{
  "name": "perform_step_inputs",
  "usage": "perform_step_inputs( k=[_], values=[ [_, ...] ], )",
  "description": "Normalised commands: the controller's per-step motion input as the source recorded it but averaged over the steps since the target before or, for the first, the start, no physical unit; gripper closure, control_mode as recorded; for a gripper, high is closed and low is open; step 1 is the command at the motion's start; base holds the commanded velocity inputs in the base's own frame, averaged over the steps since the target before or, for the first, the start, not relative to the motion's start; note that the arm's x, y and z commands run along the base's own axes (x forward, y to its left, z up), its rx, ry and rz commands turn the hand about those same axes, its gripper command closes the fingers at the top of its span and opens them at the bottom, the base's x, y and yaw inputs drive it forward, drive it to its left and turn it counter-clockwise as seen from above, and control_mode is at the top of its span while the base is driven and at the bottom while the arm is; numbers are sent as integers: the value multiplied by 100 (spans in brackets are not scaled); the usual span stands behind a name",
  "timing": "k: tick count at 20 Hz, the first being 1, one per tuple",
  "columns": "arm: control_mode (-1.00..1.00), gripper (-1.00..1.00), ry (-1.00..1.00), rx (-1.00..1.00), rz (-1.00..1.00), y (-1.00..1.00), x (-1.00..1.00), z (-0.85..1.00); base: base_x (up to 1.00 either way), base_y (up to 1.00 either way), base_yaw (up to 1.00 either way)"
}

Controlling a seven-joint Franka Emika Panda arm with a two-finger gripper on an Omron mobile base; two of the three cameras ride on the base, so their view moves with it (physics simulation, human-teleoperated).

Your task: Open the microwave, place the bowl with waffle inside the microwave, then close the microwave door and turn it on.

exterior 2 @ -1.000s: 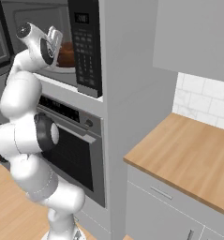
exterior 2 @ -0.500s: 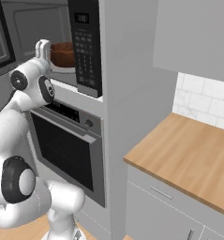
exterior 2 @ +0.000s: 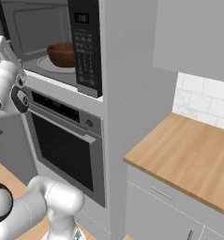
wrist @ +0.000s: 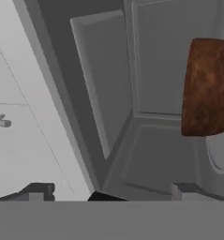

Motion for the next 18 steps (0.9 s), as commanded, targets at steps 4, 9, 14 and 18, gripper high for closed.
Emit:
perform_step_inputs(
  k=[4,9,14,18],
  values=[
    [-100,-100,8,-36,0,-9,-99,27,0,0,0],
    [-100,-100,56,-47,-13,-52,-54,-11,0,0,0],
    [-100,-100,41,-33,-28,-48,-52,-33,0,0,0],
    [-100,-100,0,-29,-32,-3,-56,-91,0,0,0]
  ],
)
